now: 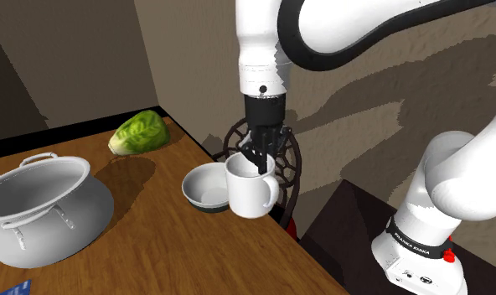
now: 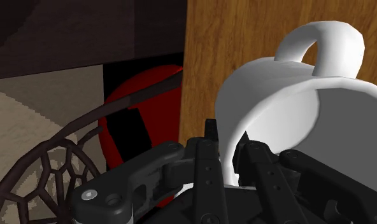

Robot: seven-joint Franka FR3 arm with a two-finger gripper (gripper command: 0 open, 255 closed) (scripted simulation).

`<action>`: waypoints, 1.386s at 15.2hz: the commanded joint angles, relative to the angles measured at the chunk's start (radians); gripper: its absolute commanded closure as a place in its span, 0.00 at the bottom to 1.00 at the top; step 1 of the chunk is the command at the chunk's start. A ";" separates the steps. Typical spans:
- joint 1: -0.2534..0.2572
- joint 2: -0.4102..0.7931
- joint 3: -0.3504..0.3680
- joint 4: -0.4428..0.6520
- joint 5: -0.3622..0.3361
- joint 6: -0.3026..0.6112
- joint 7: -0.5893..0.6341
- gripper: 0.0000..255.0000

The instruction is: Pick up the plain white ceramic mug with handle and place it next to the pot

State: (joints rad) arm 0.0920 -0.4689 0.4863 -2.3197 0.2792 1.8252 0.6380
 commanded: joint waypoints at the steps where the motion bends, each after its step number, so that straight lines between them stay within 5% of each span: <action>1: -0.001 0.001 -0.003 0.029 -0.004 -0.028 0.005 1.00; 18: -0.013 0.004 -0.036 0.248 -0.029 -0.244 0.023 1.00; 21: -0.024 0.124 0.023 0.352 -0.055 -0.223 0.088 1.00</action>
State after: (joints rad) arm 0.0716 -0.3810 0.4920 -1.9975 0.2329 1.5939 0.7065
